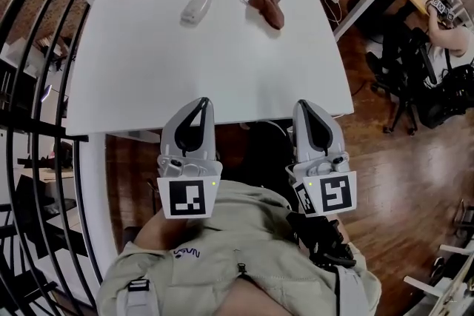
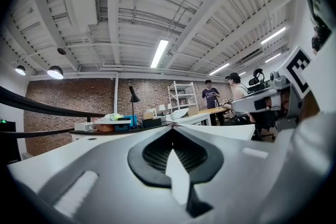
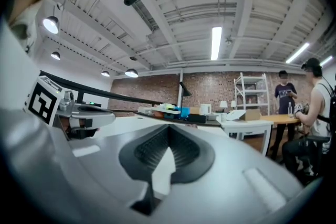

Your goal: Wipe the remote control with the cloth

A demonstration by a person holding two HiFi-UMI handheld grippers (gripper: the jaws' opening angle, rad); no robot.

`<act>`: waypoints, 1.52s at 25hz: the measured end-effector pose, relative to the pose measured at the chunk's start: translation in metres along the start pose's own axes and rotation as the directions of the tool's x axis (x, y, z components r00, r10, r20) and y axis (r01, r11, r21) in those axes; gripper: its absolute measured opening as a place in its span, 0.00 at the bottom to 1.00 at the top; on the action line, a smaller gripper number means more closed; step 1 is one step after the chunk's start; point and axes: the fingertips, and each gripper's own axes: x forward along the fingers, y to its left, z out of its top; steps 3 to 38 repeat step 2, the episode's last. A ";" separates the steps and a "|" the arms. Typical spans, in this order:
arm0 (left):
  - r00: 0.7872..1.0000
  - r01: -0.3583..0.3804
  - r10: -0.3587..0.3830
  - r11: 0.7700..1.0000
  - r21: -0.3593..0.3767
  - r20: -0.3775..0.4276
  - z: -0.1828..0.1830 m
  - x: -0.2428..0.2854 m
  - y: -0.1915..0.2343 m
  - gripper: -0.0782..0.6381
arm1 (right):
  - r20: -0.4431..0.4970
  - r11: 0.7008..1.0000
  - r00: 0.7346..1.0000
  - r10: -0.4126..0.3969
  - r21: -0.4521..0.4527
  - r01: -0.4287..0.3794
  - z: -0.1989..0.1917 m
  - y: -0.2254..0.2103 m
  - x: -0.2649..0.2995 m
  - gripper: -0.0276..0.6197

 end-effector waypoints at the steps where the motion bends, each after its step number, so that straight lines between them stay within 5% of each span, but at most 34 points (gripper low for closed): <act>1: 1.000 0.004 -0.004 1.000 -0.001 -0.002 -0.001 0.000 -0.002 0.11 | -0.002 1.000 1.000 0.002 0.001 -0.002 -0.001 0.000 0.000 0.05; 38: 1.000 0.008 -0.008 1.000 -0.002 -0.004 -0.002 0.000 -0.004 0.11 | -0.003 1.000 1.000 0.005 0.002 -0.005 -0.002 0.000 0.000 0.05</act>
